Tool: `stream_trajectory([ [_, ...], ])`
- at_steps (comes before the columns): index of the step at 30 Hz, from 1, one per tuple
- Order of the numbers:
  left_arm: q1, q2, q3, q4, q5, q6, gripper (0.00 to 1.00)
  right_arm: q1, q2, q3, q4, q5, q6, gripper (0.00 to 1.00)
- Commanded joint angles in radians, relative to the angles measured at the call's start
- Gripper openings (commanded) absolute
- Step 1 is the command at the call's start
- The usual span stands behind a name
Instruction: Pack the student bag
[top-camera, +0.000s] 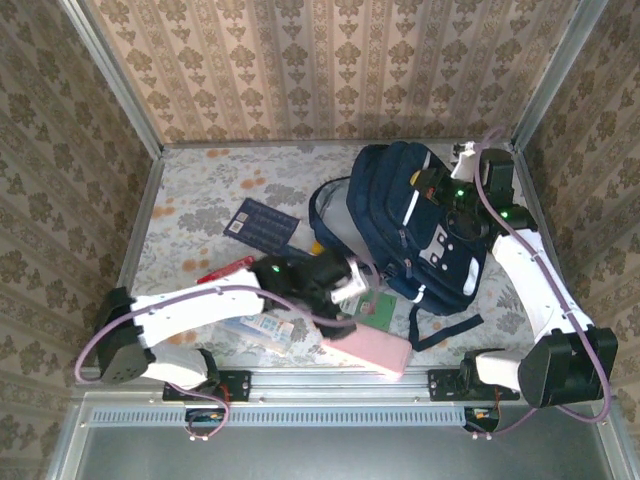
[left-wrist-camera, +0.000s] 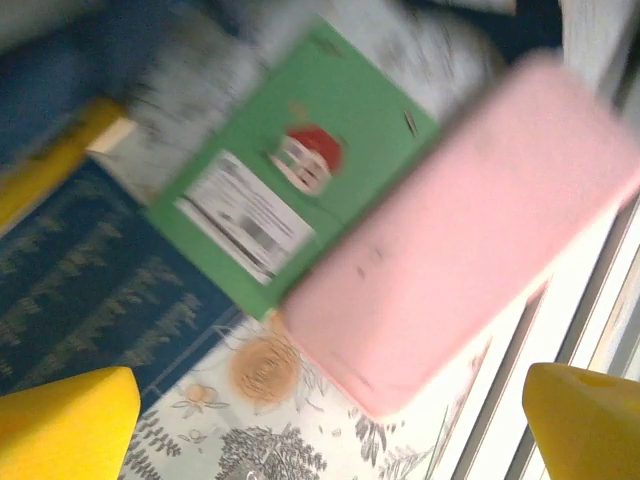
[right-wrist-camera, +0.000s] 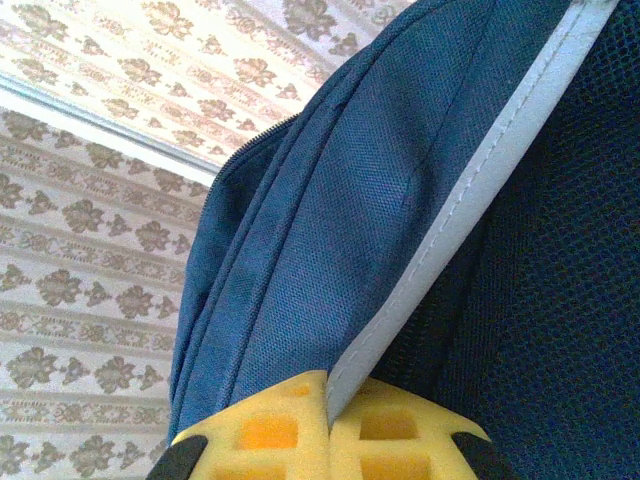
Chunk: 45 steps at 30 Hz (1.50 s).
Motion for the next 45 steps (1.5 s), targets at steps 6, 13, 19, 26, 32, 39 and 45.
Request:
stream_trajectory([
  [6,-0.039,0.045,-0.067,0.112,0.057,0.391,1.0,-0.029,-0.019,0.031,0.092,-0.012,0.016,0.0],
  [13,-0.042,0.167,-0.02,0.073,0.152,0.522,1.0,-0.037,-0.026,0.018,0.102,-0.028,0.025,0.0],
  [19,-0.057,0.232,-0.01,0.126,0.127,0.54,1.0,-0.038,-0.03,0.006,0.119,-0.038,0.035,0.0],
  [26,-0.075,0.289,-0.023,0.208,0.093,0.547,1.0,-0.038,-0.03,-0.02,0.141,-0.047,0.045,0.0],
  [32,-0.079,0.333,-0.02,0.187,0.139,0.54,1.0,-0.04,-0.029,-0.02,0.142,-0.05,0.046,0.0],
  [39,-0.077,0.399,-0.001,0.172,0.123,0.536,1.0,-0.04,-0.03,-0.027,0.15,-0.054,0.053,0.0],
  [45,-0.07,0.435,0.017,0.173,0.072,0.511,1.0,-0.04,-0.031,-0.027,0.147,-0.053,0.051,0.0],
])
